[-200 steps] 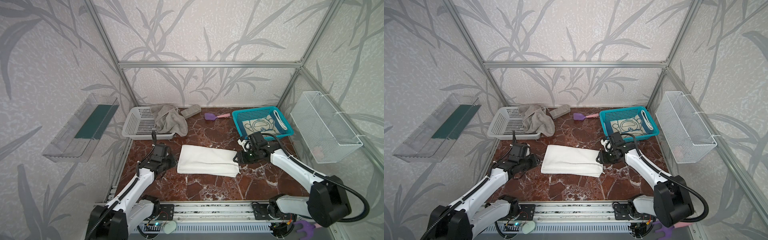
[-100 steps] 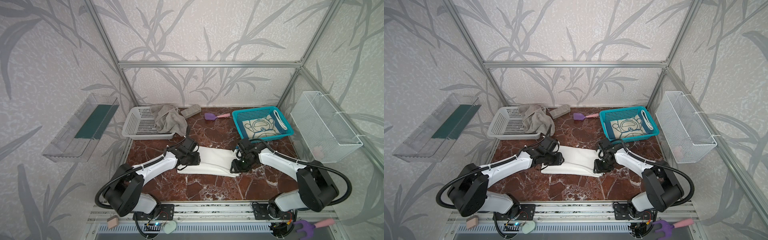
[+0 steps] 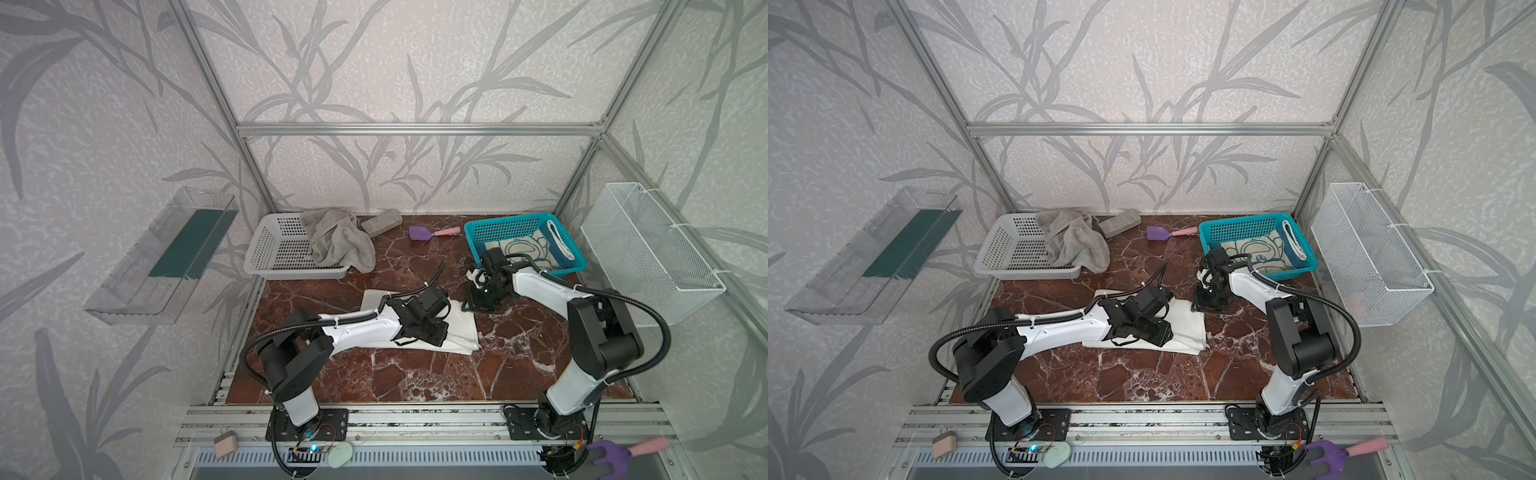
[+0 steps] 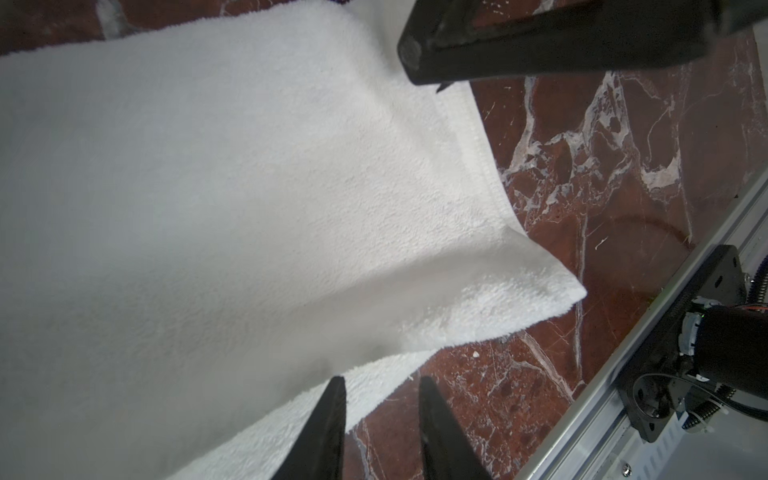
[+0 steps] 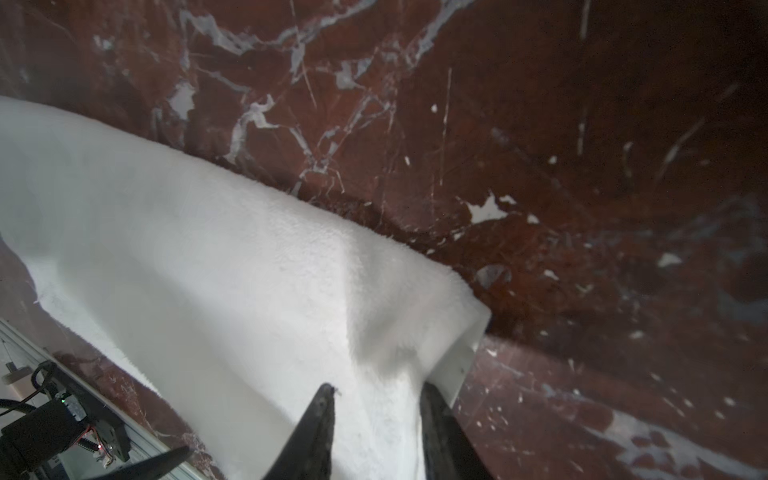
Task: Fold and stack the towels
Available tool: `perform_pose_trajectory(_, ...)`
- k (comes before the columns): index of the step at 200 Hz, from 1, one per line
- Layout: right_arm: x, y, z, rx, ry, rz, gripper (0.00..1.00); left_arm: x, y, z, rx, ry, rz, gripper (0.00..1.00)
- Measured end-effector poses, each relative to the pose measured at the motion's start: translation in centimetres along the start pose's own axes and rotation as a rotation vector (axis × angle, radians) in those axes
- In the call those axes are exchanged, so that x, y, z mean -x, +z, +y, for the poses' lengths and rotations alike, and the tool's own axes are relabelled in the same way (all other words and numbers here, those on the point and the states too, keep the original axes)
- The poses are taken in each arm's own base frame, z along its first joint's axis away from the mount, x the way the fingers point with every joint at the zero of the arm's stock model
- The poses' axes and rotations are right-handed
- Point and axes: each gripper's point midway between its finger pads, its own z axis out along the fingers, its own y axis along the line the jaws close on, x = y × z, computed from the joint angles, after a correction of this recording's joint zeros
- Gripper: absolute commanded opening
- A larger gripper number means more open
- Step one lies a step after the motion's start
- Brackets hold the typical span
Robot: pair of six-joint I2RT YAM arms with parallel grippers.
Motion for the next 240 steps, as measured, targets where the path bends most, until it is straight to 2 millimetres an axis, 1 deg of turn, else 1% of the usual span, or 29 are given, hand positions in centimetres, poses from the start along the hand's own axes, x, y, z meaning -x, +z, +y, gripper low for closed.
perform_pose_trajectory(14, 0.3, 0.6, -0.2, -0.005, 0.005, 0.014, 0.22, 0.1, 0.1, -0.1, -0.004, 0.009, -0.002, 0.32)
perform_pose_trajectory(24, 0.8, 0.6, -0.1, -0.007, 0.003, 0.010, 0.15, 0.1, 0.3, -0.1, -0.006, 0.014, -0.001, 0.32)
perform_pose_trajectory(43, 2.1, 0.0, 0.2, -0.014, -0.009, -0.025, 0.07, -0.5, 1.1, 0.3, 0.001, 0.018, 0.015, 0.34)
perform_pose_trajectory(52, 2.8, -0.3, 0.4, -0.015, -0.015, -0.046, 0.04, -1.1, 1.6, 0.8, 0.010, 0.017, 0.032, 0.35)
perform_pose_trajectory(59, 3.3, -0.6, 0.5, -0.012, -0.018, -0.058, 0.00, -1.7, 2.1, 1.1, 0.017, 0.017, 0.048, 0.36)
perform_pose_trajectory(74, 4.1, -0.8, 0.6, -0.010, -0.021, -0.075, 0.00, -3.1, 2.8, 1.9, 0.028, 0.012, 0.079, 0.38)
perform_pose_trajectory(92, 4.5, -0.7, 0.1, -0.015, -0.015, -0.082, 0.00, -3.1, 2.7, 1.8, 0.017, 0.016, 0.068, 0.41)
perform_pose_trajectory(118, 4.8, -0.6, -0.9, -0.029, 0.008, -0.082, 0.00, -3.2, 2.6, 1.7, 0.008, 0.022, 0.055, 0.42)
perform_pose_trajectory(129, 4.9, -0.8, -1.1, -0.033, 0.014, -0.089, 0.10, -3.4, 2.5, 1.7, 0.009, 0.022, 0.057, 0.43)
perform_pose_trajectory(139, 5.0, -1.1, -1.2, -0.033, 0.022, -0.102, 0.24, -3.6, 2.3, 1.8, 0.013, 0.023, 0.064, 0.43)
perform_pose_trajectory(147, 4.7, -1.5, -1.1, -0.032, 0.019, -0.116, 0.34, -3.7, 2.0, 1.8, 0.016, 0.027, 0.070, 0.43)
perform_pose_trajectory(155, 4.3, -2.0, -1.1, -0.034, 0.018, -0.129, 0.41, -3.9, 1.7, 1.9, 0.020, 0.028, 0.077, 0.43)
perform_pose_trajectory(168, 3.2, -3.1, -1.0, -0.031, 0.022, -0.153, 0.46, -4.1, 0.9, 1.8, 0.023, 0.034, 0.085, 0.42)
perform_pose_trajectory(178, 2.2, -3.9, -0.9, -0.026, 0.026, -0.174, 0.49, -3.7, 0.1, 1.5, 0.019, 0.041, 0.080, 0.43)
perform_pose_trajectory(180, 2.0, -4.1, -0.8, -0.024, 0.030, -0.180, 0.52, -3.7, 0.0, 1.4, 0.017, 0.044, 0.079, 0.42)
perform_pose_trajectory(191, 0.9, -4.8, -0.7, -0.019, 0.034, -0.198, 0.56, -2.6, -0.8, 0.6, 0.002, 0.057, 0.057, 0.43)
perform_pose_trajectory(201, -0.2, -5.1, -0.7, -0.016, 0.042, -0.211, 0.59, -1.1, -1.5, -0.3, -0.018, 0.071, 0.024, 0.42)
perform_pose_trajectory(214, -1.5, -5.0, -0.8, -0.015, 0.057, -0.216, 0.62, 0.7, -2.2, -1.5, -0.040, 0.085, -0.021, 0.42)
perform_pose_trajectory(224, -2.7, -4.5, -0.9, -0.015, 0.069, -0.208, 0.65, 1.9, -2.6, -2.1, -0.053, 0.093, -0.049, 0.42)
perform_pose_trajectory(232, -3.6, -3.9, -1.1, -0.013, 0.087, -0.199, 0.67, 2.7, -2.6, -2.5, -0.061, 0.095, -0.064, 0.42)
perform_pose_trajectory(240, -4.4, -3.3, -1.3, -0.014, 0.104, -0.184, 0.68, 3.3, -2.2, -2.6, -0.065, 0.092, -0.070, 0.42)
